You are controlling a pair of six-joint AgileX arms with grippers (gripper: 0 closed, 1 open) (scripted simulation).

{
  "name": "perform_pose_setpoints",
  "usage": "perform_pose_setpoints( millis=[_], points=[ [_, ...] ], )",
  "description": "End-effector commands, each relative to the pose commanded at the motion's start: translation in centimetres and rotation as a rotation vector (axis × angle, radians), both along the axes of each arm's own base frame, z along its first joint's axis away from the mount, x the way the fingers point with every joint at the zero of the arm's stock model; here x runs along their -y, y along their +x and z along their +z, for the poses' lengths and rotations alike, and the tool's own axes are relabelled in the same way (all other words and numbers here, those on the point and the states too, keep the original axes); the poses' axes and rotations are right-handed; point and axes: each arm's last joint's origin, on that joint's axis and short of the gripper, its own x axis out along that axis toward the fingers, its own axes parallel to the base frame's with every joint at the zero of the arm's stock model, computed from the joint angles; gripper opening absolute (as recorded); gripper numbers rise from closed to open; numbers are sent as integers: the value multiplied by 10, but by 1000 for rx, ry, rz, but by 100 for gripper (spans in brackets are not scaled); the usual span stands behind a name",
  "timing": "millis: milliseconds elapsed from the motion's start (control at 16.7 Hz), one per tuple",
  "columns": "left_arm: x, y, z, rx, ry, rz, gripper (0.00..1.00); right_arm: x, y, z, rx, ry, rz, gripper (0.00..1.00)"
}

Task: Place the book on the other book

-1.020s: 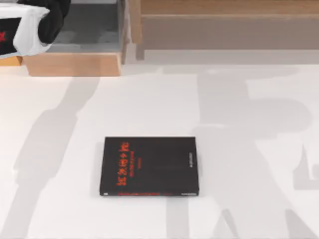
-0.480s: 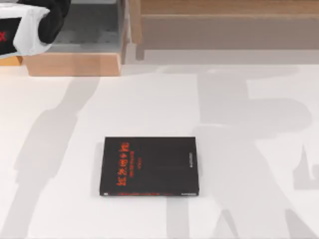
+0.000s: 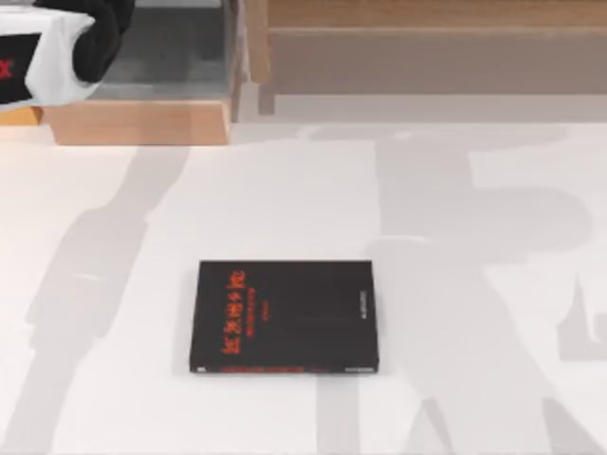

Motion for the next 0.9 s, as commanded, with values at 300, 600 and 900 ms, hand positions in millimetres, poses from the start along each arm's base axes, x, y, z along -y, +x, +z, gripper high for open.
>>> perform_pose_setpoints(
  millis=[300,600,900],
  points=[
    [-12,-10,47,146,-43,8,0,0,0,0,0,0,0,100],
    [0,-14,60,156,-73,-4,0,0,0,0,0,0,0,100],
    [-1,-10,16,17,-10,5,0,0,0,0,0,0,0,100]
  ],
)
